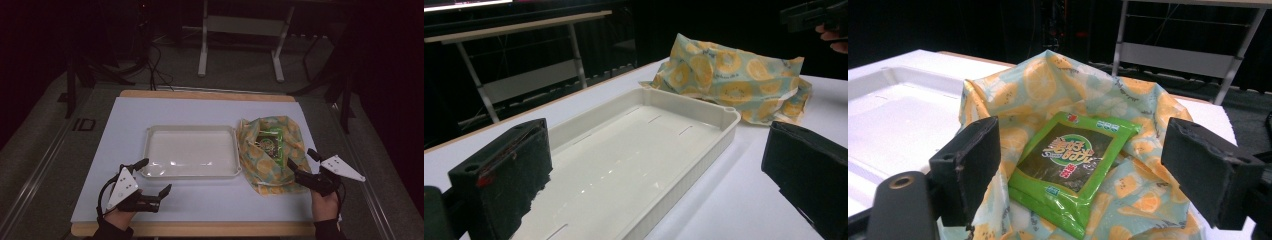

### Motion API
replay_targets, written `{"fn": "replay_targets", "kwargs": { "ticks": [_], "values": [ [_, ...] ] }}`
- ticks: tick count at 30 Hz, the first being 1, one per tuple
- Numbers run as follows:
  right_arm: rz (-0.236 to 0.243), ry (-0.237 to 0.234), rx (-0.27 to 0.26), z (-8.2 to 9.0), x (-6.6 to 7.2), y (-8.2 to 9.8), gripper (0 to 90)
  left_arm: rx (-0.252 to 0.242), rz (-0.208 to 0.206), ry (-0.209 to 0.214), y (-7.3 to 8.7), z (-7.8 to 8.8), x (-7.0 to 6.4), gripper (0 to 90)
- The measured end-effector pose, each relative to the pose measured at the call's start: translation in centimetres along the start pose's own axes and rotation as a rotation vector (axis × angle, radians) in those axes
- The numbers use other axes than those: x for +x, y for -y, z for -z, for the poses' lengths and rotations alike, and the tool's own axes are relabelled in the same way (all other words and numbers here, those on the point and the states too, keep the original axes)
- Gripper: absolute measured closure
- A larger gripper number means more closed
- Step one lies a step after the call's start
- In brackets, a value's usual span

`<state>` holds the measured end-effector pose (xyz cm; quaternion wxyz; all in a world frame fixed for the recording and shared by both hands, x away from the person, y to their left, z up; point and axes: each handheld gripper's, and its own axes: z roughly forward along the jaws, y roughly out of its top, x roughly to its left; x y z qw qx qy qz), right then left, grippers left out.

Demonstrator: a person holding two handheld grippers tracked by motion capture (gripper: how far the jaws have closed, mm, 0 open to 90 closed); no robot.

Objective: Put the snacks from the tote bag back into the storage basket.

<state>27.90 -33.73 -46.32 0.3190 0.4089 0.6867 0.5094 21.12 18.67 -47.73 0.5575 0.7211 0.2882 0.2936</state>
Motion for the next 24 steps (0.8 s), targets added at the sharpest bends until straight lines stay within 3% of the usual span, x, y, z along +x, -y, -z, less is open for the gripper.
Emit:
{"fn": "replay_targets", "kwargs": {
  "ticks": [9, 13, 14, 17, 24],
  "values": [
    [-0.018, 0.019, 0.067, 0.0, -0.3, -0.3, 16.0, -0.005, -0.009, 0.018, 0.1, 0.4, -0.1, 0.3],
    [-0.047, 0.024, 0.145, -0.1, -0.7, -0.6, 16.0, -0.006, -0.015, 0.022, 0.1, 0.7, -0.2, 0.3],
    [-0.054, 0.002, 0.189, -0.2, -1.1, -0.9, 16.3, -0.009, -0.021, 0.027, 0.1, 0.8, -0.3, 0.3],
    [-0.071, -0.031, 0.224, -0.2, -1.4, -1.0, 16.3, -0.003, -0.03, 0.033, 0.1, 0.8, -0.4, 0.3],
    [-0.035, -0.063, 0.243, -0.5, -1.2, -1.9, 16.6, 0.005, -0.039, 0.043, 0.2, 0.7, -0.5, 0.3]
  ]
}}
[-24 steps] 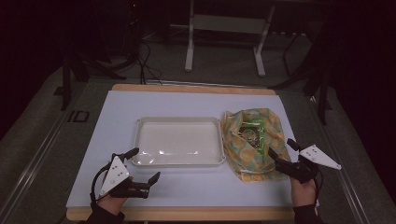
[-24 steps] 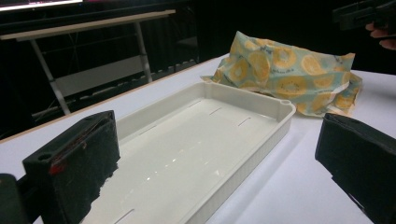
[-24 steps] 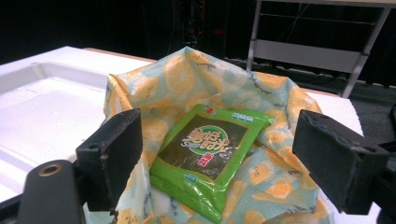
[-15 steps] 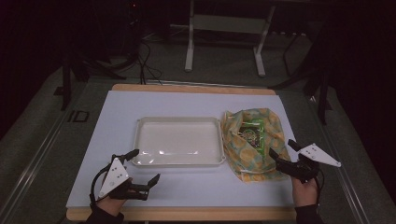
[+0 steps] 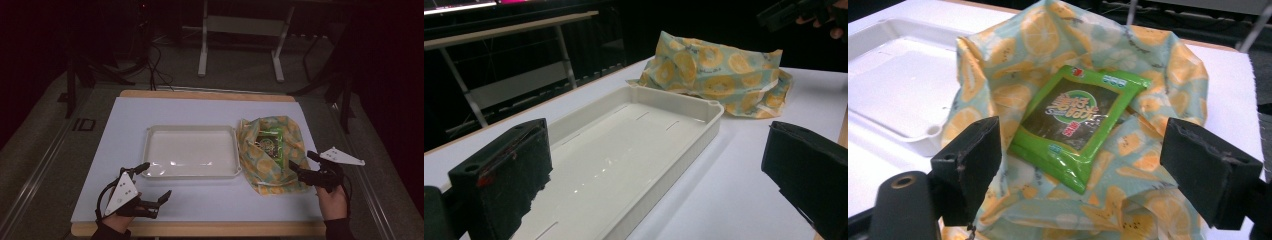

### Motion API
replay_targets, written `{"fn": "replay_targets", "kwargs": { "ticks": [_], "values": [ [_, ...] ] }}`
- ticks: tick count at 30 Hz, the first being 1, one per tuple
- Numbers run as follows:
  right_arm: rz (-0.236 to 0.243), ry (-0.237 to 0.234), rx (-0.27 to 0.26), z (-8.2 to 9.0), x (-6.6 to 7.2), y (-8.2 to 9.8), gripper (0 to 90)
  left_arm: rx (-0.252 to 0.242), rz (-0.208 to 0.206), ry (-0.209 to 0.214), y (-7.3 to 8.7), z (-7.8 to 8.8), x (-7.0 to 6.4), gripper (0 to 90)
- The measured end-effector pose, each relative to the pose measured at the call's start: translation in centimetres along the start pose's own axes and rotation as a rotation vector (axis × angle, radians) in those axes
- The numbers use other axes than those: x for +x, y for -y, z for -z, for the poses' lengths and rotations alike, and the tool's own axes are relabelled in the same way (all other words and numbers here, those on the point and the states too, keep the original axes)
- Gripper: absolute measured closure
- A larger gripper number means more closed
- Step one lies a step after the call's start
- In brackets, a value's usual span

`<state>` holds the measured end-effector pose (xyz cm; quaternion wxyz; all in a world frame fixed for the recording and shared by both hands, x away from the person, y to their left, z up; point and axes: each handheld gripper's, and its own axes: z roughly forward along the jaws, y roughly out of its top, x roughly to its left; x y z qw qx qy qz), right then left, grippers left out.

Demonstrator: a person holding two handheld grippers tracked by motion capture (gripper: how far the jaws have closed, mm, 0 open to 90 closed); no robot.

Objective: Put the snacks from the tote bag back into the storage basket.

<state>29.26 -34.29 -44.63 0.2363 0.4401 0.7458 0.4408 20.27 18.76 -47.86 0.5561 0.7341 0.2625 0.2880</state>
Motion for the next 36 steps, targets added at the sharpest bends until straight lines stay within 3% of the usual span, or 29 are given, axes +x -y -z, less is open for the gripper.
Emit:
{"fn": "replay_targets", "kwargs": {
  "ticks": [12, 17, 22, 28, 36],
  "values": [
    [0.055, 0.003, -0.032, 0.3, -0.1, -2.2, 16.6, 0.013, -0.016, 0.004, 0.1, -0.2, -0.1, 0.3],
    [0.053, -0.007, -0.019, 0.2, -0.2, -2.9, 16.5, 0.015, -0.02, 0.004, 0.1, -0.3, -0.2, 0.3],
    [0.053, 0.018, 0.006, -0.2, -0.3, -3.6, 15.6, 0.023, -0.028, 0.007, 0.1, -0.3, -0.2, 0.3],
    [0.064, 0.021, -0.002, -0.7, -0.4, -4.4, 15.5, 0.03, -0.03, 0.004, 0.2, -0.4, -0.2, 0.3],
    [0.044, 0.016, -0.018, -1.4, -0.9, -5.6, 15.4, 0.037, -0.031, 0.007, 0.3, -0.6, -0.2, 0.3]
  ]
}}
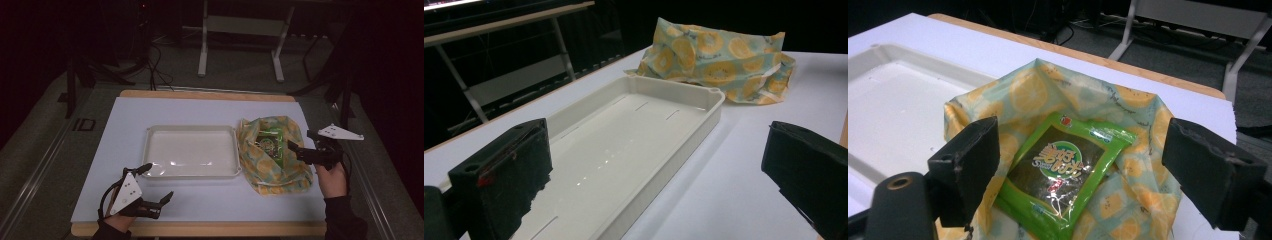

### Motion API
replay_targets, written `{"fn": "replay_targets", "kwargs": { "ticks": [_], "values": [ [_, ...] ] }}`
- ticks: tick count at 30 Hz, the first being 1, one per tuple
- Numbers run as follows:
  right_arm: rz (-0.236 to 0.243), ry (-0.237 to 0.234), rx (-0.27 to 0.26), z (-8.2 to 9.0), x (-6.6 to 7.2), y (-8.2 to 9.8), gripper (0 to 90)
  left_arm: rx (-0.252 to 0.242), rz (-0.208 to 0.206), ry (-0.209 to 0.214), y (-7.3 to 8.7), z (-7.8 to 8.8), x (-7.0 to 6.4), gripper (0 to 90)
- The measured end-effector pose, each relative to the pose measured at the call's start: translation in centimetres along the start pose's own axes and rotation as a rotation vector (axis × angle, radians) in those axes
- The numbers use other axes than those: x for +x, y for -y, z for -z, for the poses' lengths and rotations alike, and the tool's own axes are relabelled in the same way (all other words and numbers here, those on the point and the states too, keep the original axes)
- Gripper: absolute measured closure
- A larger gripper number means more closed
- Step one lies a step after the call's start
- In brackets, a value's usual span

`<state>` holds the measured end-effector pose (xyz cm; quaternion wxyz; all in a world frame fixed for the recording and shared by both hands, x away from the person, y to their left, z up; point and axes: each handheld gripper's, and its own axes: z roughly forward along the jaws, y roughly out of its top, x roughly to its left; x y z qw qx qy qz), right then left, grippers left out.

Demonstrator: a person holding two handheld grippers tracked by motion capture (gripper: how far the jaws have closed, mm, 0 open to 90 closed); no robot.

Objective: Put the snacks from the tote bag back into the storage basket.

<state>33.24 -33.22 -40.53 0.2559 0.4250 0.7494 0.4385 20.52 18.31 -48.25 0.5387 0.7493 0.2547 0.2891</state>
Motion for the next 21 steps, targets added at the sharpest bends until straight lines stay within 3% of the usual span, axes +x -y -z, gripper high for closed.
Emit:
{"fn": "replay_targets", "kwargs": {
  "ticks": [6, 9, 12, 17, 19, 21],
  "values": [
    [-0.046, -0.008, -0.006, -0.9, -0.8, -0.4, 14.8, 0.007, -0.007, 0.004, 0.0, -0.1, -0.1, 0.3],
    [-0.047, 0.015, 0.009, -1.4, -1.0, -0.5, 14.8, 0.007, -0.007, 0.004, 0.0, -0.1, -0.1, 0.3],
    [-0.035, 0.021, 0.039, -2.0, -1.2, -0.6, 15.1, 0.009, -0.006, 0.004, 0.0, -0.1, 0.0, 0.3],
    [-0.03, 0.05, 0.085, -3.0, -1.4, -0.3, 22.8, 0.011, -0.011, 0.006, 0.0, -0.1, -0.1, 0.3],
    [-0.015, 0.04, 0.114, -3.5, -1.4, -0.1, 25.7, 0.014, -0.013, 0.006, 0.0, -0.1, -0.1, 0.3],
    [-0.063, 0.01, 0.155, -3.9, -1.7, 0.0, 29.6, 0.016, -0.013, 0.007, 0.0, -0.1, -0.1, 0.3]
  ]
}}
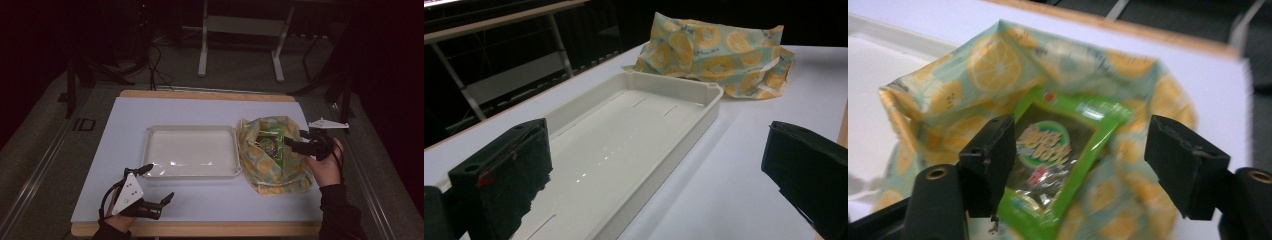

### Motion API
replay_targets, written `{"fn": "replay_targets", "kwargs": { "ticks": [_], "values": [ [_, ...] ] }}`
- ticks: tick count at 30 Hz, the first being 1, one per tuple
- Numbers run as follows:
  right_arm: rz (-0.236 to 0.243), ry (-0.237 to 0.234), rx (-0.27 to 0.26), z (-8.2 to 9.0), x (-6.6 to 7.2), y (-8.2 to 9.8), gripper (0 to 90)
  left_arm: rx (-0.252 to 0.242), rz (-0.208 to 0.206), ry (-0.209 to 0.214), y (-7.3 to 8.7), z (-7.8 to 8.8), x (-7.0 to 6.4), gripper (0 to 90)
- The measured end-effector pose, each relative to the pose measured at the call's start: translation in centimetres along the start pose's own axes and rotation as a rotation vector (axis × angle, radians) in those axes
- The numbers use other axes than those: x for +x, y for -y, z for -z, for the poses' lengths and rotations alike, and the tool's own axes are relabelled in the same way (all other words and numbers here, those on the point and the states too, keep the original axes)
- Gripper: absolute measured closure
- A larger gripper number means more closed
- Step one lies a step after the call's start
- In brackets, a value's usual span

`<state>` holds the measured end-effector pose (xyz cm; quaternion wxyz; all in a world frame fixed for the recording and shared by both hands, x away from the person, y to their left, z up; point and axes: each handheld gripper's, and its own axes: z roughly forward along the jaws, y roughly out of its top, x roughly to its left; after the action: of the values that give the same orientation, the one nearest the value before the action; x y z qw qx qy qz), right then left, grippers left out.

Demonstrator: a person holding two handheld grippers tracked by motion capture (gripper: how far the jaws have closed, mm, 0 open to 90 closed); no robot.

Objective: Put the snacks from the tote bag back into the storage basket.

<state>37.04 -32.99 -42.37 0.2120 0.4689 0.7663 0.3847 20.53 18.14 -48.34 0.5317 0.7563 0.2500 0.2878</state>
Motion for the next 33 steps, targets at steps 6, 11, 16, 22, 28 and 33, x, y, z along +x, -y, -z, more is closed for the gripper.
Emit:
{"fn": "replay_targets", "kwargs": {
  "ticks": [6, 11, 16, 22, 28, 33],
  "values": [
    [-0.047, 0.039, 0.049, -0.8, -0.2, 0.1, 32.8, 0.004, -0.004, 0.002, 0.0, 0.0, 0.0, 0.3],
    [-0.082, 0.032, 0.097, -1.9, -0.3, 0.1, 39.8, 0.006, -0.006, 0.002, 0.0, 0.0, -0.1, 0.3],
    [-0.117, 0.023, 0.137, -2.9, -0.3, 0.0, 48.8, 0.008, -0.008, 0.005, 0.0, -0.1, -0.1, 0.3],
    [-0.197, 0.01, 0.18, -4.1, -0.7, -0.1, 54.2, 0.01, -0.011, 0.005, 0.0, -0.1, -0.1, 0.3],
    [-0.229, 0.01, 0.204, -4.8, -1.0, 0.0, 54.2, 0.015, -0.017, 0.006, 0.0, -0.1, -0.1, 0.3],
    [-0.257, -0.001, 0.224, -5.5, -1.6, 0.2, 55.2, 0.02, -0.021, 0.005, 0.1, -0.2, -0.1, 0.3]
  ]
}}
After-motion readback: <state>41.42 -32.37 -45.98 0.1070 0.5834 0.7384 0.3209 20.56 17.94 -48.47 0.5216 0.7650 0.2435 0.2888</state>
